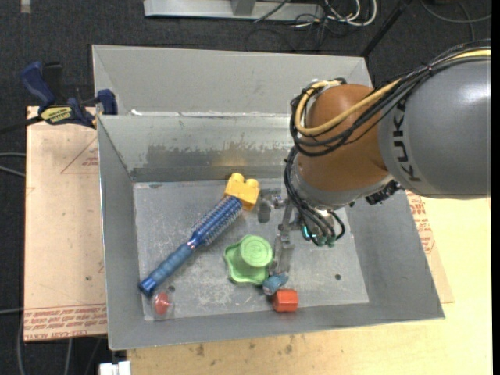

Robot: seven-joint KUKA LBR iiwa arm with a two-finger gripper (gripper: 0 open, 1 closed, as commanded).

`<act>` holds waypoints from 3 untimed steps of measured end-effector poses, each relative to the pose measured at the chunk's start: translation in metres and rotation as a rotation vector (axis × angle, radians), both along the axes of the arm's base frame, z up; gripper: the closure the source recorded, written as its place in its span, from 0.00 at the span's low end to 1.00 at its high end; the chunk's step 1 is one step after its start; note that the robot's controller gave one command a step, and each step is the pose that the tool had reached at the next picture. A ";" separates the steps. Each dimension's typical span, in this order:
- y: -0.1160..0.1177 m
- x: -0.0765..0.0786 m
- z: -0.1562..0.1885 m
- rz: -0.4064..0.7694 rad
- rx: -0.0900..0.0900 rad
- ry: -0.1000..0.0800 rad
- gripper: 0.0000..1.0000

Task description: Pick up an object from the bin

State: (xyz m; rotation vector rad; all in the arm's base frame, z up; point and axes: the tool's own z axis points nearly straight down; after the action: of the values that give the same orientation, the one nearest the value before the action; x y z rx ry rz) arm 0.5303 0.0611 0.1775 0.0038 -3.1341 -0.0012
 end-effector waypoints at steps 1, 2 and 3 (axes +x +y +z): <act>0.015 -0.007 -0.003 0.171 0.001 -0.008 0.00; 0.076 0.051 -0.055 0.163 0.004 -0.012 0.00; 0.085 0.081 -0.109 0.330 0.002 -0.008 0.00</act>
Offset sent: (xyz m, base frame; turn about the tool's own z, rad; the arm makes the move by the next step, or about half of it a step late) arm -0.0071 0.0148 -0.0024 -0.1720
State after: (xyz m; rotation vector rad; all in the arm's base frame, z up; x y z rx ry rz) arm 0.6117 0.1462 0.0684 0.5207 -3.0988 -0.0027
